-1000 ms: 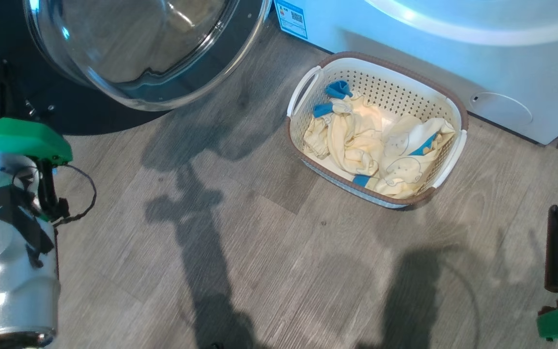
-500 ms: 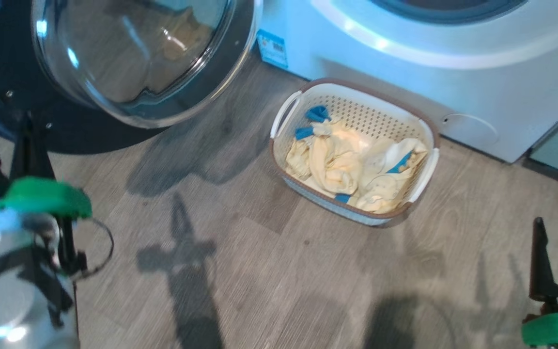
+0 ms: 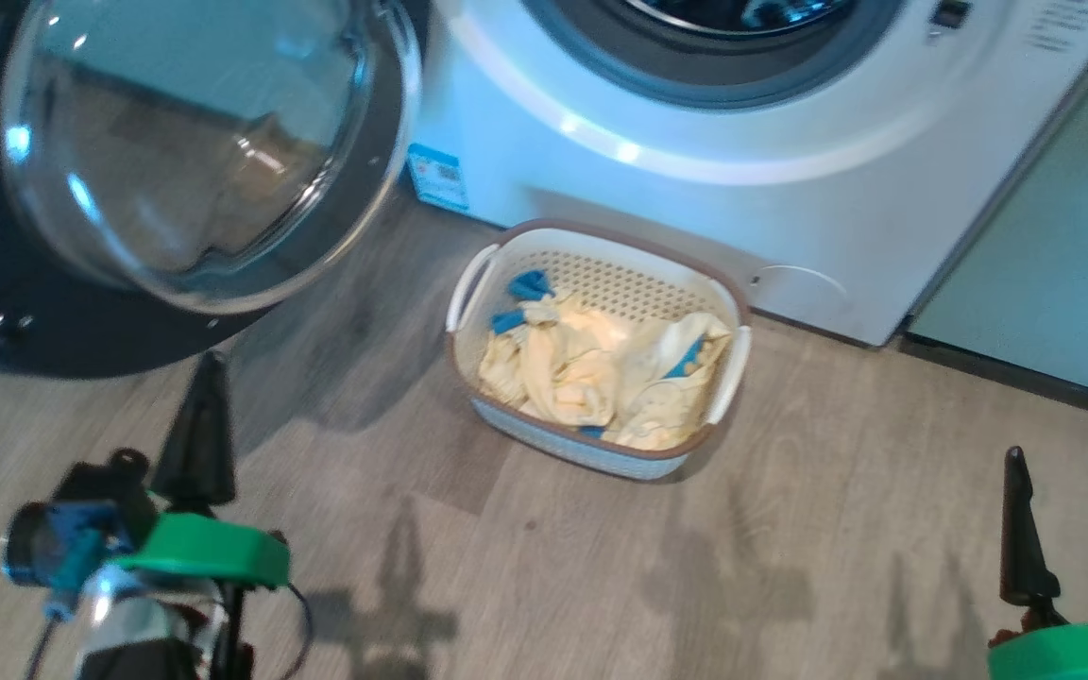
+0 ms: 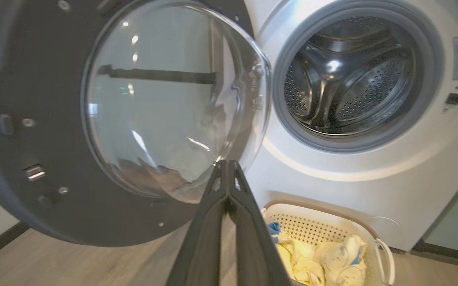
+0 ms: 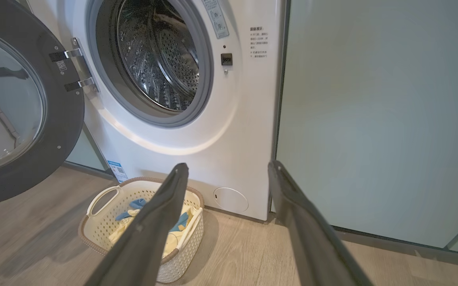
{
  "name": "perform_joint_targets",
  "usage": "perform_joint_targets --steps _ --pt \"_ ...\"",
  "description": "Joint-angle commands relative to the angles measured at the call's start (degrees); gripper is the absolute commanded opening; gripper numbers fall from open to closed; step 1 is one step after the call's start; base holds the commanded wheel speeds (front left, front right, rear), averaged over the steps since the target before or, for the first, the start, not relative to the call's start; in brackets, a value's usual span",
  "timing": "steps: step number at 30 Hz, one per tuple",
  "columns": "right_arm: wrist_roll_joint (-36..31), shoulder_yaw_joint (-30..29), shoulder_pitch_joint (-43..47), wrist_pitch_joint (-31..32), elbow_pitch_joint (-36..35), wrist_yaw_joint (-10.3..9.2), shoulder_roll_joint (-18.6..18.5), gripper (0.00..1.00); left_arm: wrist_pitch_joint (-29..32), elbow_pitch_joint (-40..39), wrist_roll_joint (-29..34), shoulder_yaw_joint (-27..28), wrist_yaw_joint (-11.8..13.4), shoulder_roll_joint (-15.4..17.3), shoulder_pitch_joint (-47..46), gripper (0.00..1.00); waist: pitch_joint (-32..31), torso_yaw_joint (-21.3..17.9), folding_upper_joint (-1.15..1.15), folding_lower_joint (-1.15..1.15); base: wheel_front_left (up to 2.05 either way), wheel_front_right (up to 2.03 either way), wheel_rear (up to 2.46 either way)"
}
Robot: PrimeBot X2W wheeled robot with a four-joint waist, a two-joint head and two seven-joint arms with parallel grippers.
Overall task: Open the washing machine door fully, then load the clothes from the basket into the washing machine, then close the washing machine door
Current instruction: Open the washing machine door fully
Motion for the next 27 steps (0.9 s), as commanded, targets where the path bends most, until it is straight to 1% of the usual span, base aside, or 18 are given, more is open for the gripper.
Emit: perform_joint_targets --steps 1,3,4,5,6,7,8,19,27 --pt "-0.3 1.5 -1.7 -0.8 -1.6 -0.16 -0.2 1.00 -0.3 -2.7 -0.6 0.3 -0.3 0.7 -0.6 0.00 -1.4 -2.2 0.00 0.01 0.00 0.00 0.00" --pt "-0.2 1.8 -1.7 -1.0 -1.5 -0.16 -0.2 1.00 -0.3 -3.4 -0.8 -1.4 -0.3 0.6 0.3 0.00 -2.0 -3.5 0.00 0.01 0.00 0.00 0.00" --pt "-0.1 1.9 -1.7 -1.0 -1.6 -0.16 -0.2 1.00 -0.3 -3.2 -1.0 -2.1 -0.2 0.6 0.8 0.12 -2.2 -4.3 0.00 0.01 0.00 0.00 0.00" --pt "0.1 2.1 -1.7 -1.1 -1.5 -0.16 -0.2 1.00 -0.3 -3.1 -1.0 -2.6 0.0 0.6 1.1 0.42 -2.5 -5.0 0.00 0.01 0.00 0.00 0.00" --pt "0.1 2.2 -1.6 -1.1 -1.5 -0.16 -0.2 1.00 -0.3 -3.0 -1.1 -3.2 0.0 0.6 1.3 0.70 -2.8 -5.7 0.00 0.01 0.00 0.00 0.00" --pt "0.1 2.4 -1.6 -1.2 -1.5 -0.16 -0.2 1.00 -0.3 -2.9 -1.1 -3.6 0.1 0.6 1.4 0.91 -3.0 -6.5 0.00 0.01 0.00 0.00 0.00" --pt "0.3 2.5 -1.6 -1.2 -1.5 -0.16 -0.2 1.00 -0.3 -2.9 -1.2 -3.9 0.2 0.6 1.5 1.00 -3.3 -7.2 0.00 0.01 0.00 0.00 0.00" --pt "0.6 4.6 -1.3 -1.5 -2.3 -0.16 -0.2 1.00 0.8 -2.7 -1.5 -5.2 1.5 0.6 2.7 1.00 -4.9 -15.5 0.00 0.01 0.00 0.00 0.00" --pt "0.7 5.5 -0.7 -1.5 -2.9 -0.16 -0.2 1.00 1.5 -2.6 -1.2 -5.6 2.6 0.7 2.6 1.00 -5.1 -18.2 0.00 0.01 0.00 0.00 0.00"
